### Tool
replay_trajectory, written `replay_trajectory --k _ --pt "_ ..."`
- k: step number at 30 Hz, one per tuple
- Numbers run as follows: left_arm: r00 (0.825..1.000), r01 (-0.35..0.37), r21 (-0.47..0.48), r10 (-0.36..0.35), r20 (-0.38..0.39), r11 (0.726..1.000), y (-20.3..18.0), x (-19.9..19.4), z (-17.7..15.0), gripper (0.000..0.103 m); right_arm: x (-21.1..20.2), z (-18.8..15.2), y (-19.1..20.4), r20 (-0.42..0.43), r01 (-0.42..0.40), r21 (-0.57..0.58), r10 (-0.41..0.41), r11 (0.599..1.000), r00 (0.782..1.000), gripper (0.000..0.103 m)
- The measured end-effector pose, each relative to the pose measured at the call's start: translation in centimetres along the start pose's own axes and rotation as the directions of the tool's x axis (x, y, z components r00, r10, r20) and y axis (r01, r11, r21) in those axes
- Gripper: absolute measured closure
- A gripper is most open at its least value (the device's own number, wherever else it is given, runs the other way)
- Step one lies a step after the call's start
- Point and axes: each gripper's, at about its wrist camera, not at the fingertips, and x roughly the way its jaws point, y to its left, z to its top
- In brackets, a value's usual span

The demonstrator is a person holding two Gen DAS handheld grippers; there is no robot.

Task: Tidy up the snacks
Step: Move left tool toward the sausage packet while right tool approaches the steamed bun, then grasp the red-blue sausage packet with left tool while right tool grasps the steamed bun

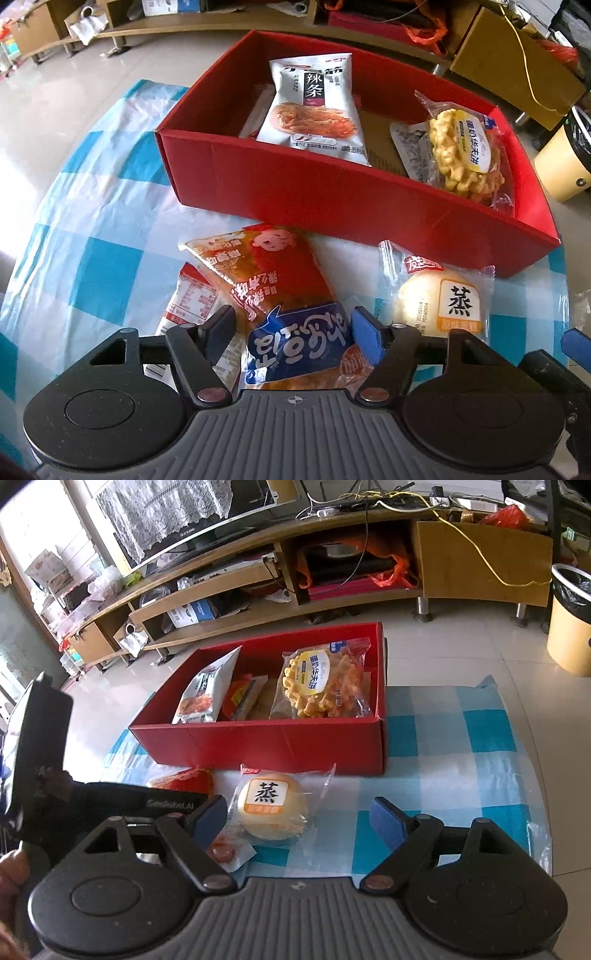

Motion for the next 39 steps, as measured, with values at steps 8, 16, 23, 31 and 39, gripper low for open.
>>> replay_trajectory --k 8,16,23,31,39 --pt "1.000 0.009 0.045 -0.009 -0.012 0.999 1.8 -2.4 -1.9 0.045 0.8 -0.1 0.4 -0.027 0.016 -0.019 -0.017 1.000 0.999 0.022" --pt "1.000 0.012 0.086 -0.010 -0.023 0.996 3.2 -3.6 -3.4 0.038 3.0 0.6 0.9 -0.071 0.008 -0.009 -0.009 1.000 0.997 0.022" --pt "1.000 0.013 0.103 -0.012 -0.010 0.995 2.5 -2.7 -3.1 0.019 6.5 1.2 2.4 -0.105 0.004 -0.015 -0.006 1.000 0.995 0.021" --pt "0.999 0.002 0.086 0.001 -0.040 0.996 2.6 -1.6 -3.0 0.018 8.2 0.6 1.9 -0.097 0.037 -0.061 -0.043 0.997 0.994 0.035" --pt "0.999 -0.009 0.117 0.014 -0.042 0.993 1.4 -1.6 -3.8 0.017 5.9 -0.2 0.5 -0.114 0.036 -0.039 -0.040 0.999 0.993 0.044"
